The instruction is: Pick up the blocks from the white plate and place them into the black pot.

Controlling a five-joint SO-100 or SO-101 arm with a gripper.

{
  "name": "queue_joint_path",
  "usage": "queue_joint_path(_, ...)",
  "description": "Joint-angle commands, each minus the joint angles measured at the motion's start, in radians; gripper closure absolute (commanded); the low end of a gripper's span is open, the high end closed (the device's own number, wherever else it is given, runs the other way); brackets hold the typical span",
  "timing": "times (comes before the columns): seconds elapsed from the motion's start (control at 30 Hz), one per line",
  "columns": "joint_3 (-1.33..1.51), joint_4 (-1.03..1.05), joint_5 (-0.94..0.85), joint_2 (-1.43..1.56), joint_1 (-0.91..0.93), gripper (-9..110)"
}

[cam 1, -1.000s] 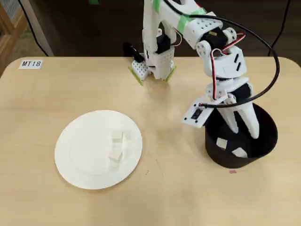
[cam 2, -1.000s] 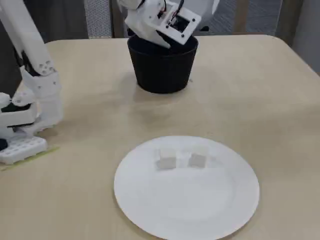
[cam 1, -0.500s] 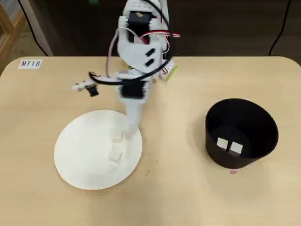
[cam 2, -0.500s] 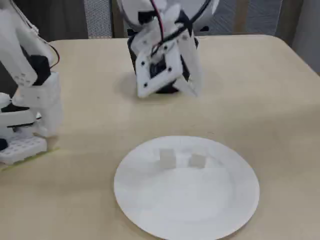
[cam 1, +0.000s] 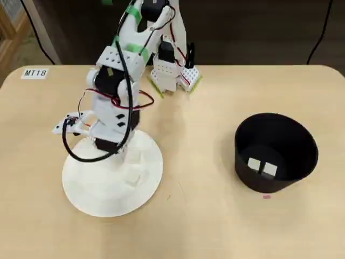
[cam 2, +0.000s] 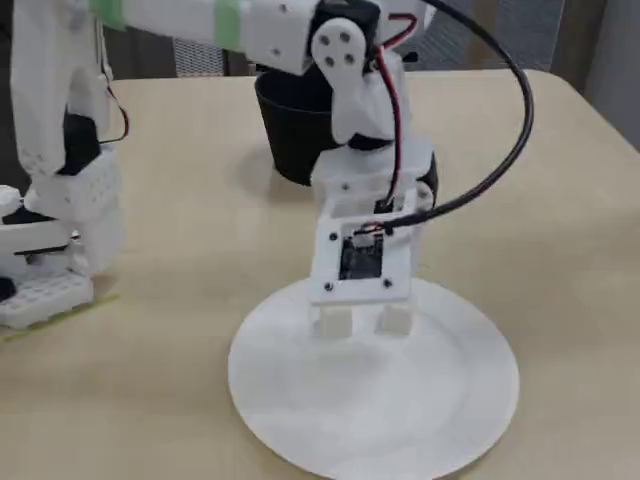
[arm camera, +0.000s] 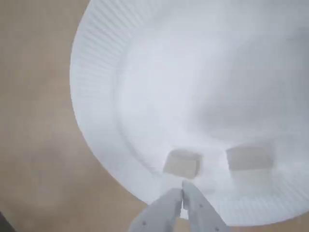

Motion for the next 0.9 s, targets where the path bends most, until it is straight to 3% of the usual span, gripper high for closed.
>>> queue_joint_path(0.0,-0.049,0.028,0.021,0.009,-0.028,93)
queue_joint_path(0.13,-0.049,0.058,0.040,0.015,-0.081,78)
queue_joint_path(0.87,-0.049,0.064,0.169,-0.086,-0.078,71)
